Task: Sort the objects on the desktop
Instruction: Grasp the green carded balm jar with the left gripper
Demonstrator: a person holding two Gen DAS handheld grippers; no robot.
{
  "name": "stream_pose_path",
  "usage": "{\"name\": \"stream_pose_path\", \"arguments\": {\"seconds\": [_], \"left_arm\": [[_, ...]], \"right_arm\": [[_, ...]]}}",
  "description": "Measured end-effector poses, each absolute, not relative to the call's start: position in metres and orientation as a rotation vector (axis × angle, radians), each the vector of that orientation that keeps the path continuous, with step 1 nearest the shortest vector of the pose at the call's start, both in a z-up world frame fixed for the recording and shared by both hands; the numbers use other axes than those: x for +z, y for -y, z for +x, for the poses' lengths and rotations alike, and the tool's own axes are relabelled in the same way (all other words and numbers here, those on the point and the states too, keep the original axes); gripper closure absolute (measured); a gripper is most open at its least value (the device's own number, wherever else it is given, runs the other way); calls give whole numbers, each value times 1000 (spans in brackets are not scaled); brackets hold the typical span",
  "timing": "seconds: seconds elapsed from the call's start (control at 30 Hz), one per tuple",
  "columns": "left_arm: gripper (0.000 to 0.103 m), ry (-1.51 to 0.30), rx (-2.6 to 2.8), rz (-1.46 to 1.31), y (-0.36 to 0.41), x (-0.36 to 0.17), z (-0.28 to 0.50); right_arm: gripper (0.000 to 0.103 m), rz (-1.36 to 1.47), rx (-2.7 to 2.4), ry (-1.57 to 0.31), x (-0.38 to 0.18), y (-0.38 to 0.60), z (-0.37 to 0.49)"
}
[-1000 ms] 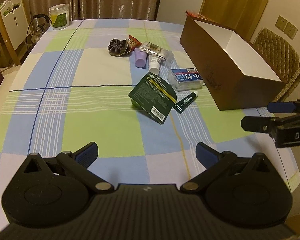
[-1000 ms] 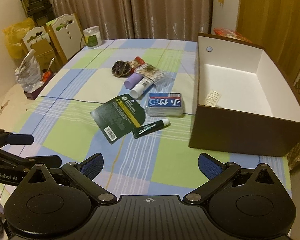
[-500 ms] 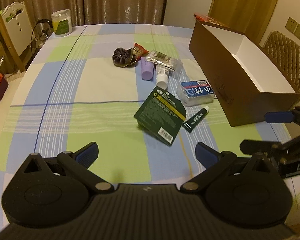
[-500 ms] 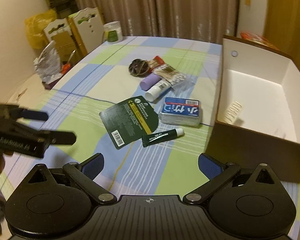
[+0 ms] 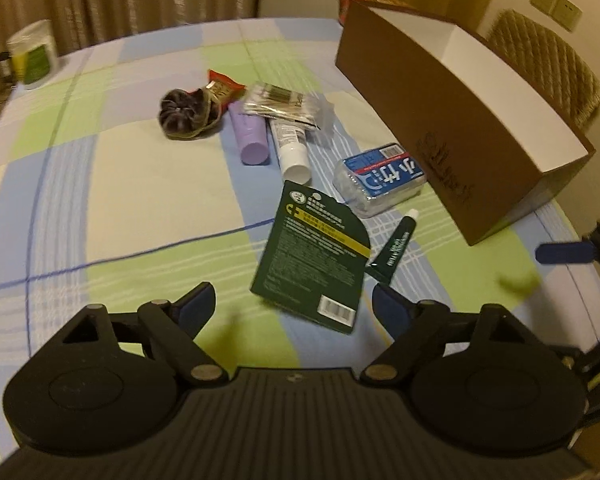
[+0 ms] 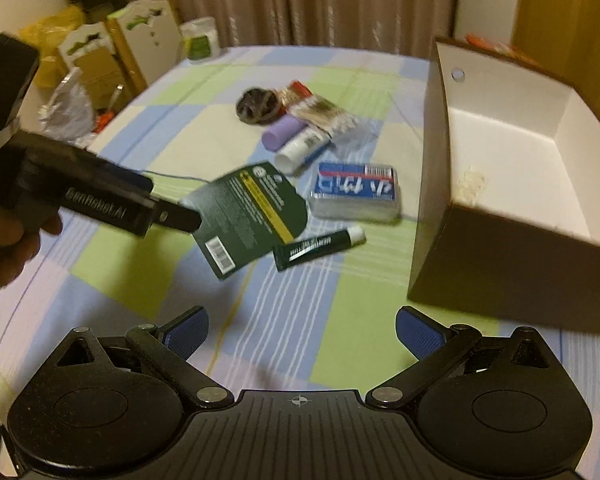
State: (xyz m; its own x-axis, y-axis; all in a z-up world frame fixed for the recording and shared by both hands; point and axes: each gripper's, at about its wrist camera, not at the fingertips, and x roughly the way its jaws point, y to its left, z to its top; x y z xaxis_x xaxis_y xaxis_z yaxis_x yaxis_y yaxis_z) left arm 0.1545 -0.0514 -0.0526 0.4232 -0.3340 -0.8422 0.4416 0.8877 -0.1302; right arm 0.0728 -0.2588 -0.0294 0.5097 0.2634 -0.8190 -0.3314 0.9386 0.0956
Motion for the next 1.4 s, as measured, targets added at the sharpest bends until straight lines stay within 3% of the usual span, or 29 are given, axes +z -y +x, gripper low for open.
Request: {"name": "stream_pose_path", "arguments": {"seconds": [0.33, 0.57, 0.77, 1.07, 1.4], "left_arm": [[74, -1106, -645, 131, 47, -82, 192], [91, -997, -716, 230, 47, -66, 179], [99, -878, -830, 364, 49, -45, 157], [103, -745, -1005, 560, 75, -27, 104], [103, -821, -1071, 757, 94, -57, 48]], "right_arm": [[0, -29, 242, -1010, -44, 235, 77], [0, -26, 218, -1013, -47, 232, 83], [0, -34, 242, -1010, -49, 228, 87], [0, -40, 235, -1017, -50, 244, 76], [0, -48, 188, -1059, -59, 279, 46]]}}
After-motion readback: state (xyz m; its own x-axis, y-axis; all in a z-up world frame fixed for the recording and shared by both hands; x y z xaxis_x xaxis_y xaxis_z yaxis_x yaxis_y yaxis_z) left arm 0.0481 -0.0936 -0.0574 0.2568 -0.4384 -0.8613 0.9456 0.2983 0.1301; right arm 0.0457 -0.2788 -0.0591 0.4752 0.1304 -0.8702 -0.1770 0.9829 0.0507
